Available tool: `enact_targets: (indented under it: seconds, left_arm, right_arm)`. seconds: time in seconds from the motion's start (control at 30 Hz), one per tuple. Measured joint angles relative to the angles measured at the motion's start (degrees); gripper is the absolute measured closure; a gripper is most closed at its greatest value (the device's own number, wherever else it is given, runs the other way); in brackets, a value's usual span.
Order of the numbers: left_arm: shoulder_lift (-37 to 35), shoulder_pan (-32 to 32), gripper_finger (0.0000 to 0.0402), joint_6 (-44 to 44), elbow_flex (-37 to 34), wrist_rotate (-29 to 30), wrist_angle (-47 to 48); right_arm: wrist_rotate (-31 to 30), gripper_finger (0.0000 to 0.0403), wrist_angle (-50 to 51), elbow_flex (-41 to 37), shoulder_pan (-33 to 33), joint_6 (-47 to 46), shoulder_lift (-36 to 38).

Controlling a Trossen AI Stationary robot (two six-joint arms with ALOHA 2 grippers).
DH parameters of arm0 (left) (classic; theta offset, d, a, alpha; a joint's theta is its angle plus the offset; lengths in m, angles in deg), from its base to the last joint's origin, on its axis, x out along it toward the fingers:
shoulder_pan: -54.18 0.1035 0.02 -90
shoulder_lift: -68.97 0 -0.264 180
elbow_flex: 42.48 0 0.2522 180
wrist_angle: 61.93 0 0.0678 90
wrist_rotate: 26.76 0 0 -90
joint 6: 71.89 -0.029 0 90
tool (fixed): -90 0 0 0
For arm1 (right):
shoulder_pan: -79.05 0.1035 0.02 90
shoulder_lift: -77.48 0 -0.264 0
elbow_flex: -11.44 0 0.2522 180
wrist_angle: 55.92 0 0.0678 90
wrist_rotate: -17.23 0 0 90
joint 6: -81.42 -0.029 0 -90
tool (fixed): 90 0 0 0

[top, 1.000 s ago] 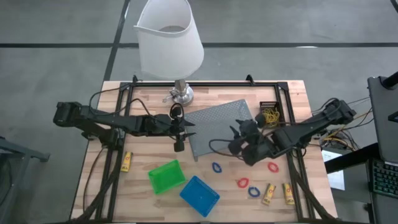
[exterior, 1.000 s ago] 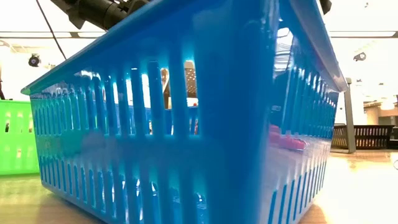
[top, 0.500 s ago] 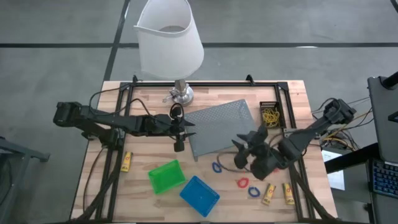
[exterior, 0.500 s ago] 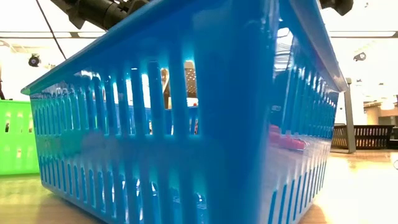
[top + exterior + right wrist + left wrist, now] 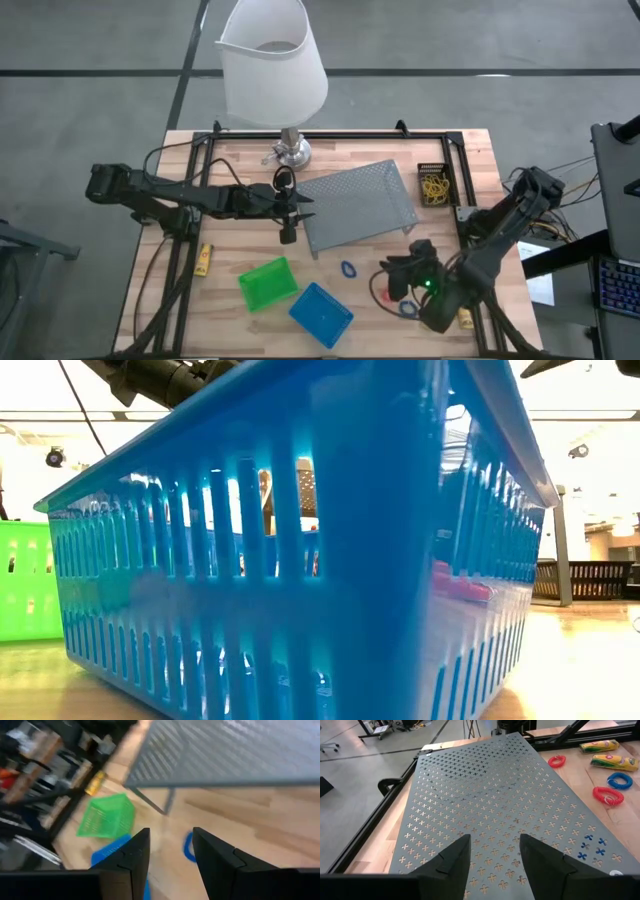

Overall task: Pick & Place Office Desk Supplies
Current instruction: Put the crayon box into the blue basket

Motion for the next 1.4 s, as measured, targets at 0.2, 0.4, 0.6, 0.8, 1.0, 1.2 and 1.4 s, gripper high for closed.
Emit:
enact_targets:
  seconds: [0.2,0.4,0.6,0.8,1.0,1.2,1.4]
  left_arm:
    - [0.0,0.0,0.0227,0.0,0.0,0.0,0.04]
    - [0.0,0.01,0.0227,0.02,0.0,0.02,0.04]
    - [0.02,0.0,0.0227,0.0,0.0,0.02,0.09]
    - [0.02,0.0,0.0227,0.0,0.0,0.0,0.76]
    - [0.02,0.0,0.0227,0.0,0.0,0.0,1.33]
    - [0.02,0.01,0.0227,0.01,0.0,0.0,1.33]
    - [0.02,0.01,0.0227,0.01,0.0,0.0,1.31]
  right_arm:
    - [6.55,0.0266,18.32,10.51,-0.02,-11.73,-5.72]
    - [17.63,0.0268,28.09,23.35,-0.02,-12.87,-11.87]
    - [25.87,0.0273,38.19,30.41,-0.02,-24.06,-15.74]
    - [29.53,0.0273,37.21,30.06,2.01,-30.35,-15.84]
    - [41.15,0.0274,37.79,28.4,3.44,-34.34,-16.49]
    - [45.4,0.0281,35.63,23.3,3.69,-35.97,-16.49]
    - [45.62,0.0282,31.41,17.73,3.74,-36.89,-16.52]
